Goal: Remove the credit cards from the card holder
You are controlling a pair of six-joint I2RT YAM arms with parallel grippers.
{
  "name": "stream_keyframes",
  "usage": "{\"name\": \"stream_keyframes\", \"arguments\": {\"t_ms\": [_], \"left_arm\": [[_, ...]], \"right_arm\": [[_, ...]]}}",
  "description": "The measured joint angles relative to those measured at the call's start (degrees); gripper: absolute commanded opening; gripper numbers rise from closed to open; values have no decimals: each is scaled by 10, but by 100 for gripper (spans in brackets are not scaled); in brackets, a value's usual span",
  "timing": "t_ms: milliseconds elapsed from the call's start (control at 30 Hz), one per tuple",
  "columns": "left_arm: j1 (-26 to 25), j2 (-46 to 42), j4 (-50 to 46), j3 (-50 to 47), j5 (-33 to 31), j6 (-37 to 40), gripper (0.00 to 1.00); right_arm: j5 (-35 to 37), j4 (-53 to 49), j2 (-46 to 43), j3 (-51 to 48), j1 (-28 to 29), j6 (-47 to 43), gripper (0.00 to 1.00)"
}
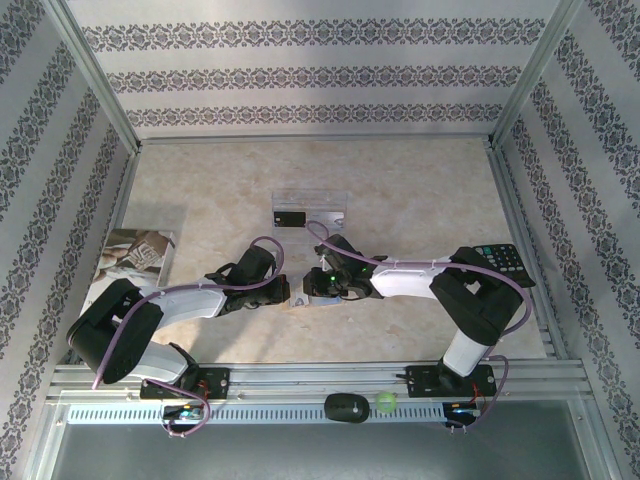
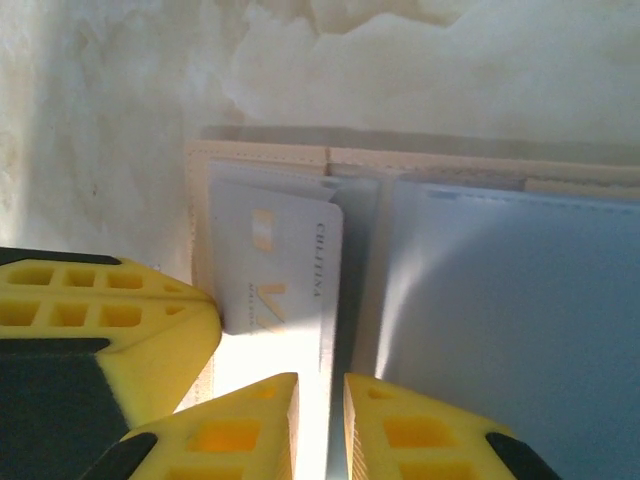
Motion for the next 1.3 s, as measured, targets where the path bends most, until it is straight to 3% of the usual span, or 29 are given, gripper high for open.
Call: {"name": "stream_keyframes", "arguments": {"t_ms": [333,733,1300], "left_arm": [[0,6,11,0,2,0,0],[0,7,13,0,3,0,0],[1,9,16,-4,3,0,0]], "right_arm": [[-29,50,11,-19,-8,19,16],[-43,85,15,-35,-15,35,0],[-25,104,-28,-85,-37,47,0]]}}
